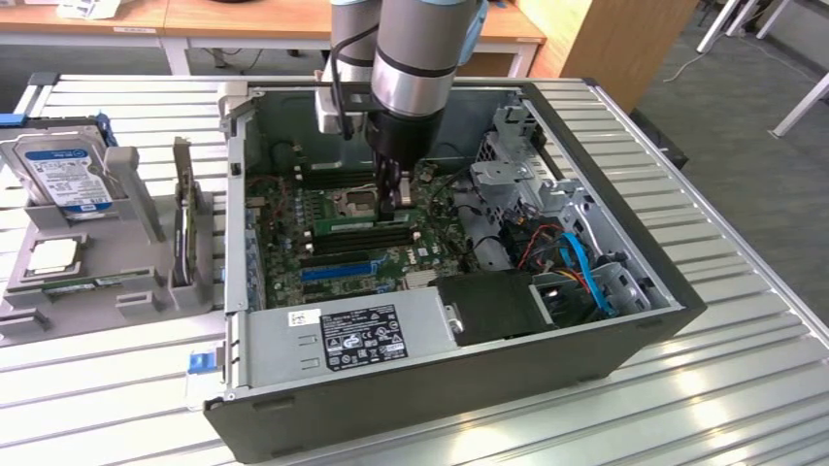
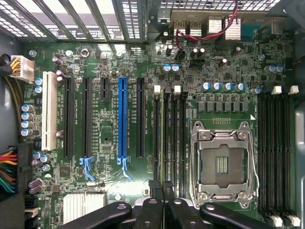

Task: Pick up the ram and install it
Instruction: 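Insert the ram into the slot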

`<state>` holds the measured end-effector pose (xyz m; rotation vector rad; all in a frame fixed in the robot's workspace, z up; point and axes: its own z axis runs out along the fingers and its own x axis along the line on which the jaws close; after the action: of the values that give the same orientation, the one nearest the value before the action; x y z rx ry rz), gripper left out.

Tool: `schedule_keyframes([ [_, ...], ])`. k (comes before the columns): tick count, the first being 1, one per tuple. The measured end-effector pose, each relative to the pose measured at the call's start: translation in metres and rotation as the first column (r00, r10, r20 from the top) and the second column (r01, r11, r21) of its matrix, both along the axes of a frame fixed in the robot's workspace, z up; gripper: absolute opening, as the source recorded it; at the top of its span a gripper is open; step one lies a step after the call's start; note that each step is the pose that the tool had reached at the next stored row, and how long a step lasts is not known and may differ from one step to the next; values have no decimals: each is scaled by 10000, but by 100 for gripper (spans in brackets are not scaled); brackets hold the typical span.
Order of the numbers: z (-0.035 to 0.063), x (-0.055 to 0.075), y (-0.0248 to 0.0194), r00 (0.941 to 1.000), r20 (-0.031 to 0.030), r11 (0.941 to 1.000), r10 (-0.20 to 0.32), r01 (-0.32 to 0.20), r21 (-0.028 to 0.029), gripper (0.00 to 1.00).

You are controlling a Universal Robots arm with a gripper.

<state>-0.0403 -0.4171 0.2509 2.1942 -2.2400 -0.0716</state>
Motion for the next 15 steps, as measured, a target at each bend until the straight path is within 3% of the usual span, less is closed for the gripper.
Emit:
schedule_keyframes([
  [15, -81, 0, 0, 10000, 0, 10000, -49, 49, 0, 11],
])
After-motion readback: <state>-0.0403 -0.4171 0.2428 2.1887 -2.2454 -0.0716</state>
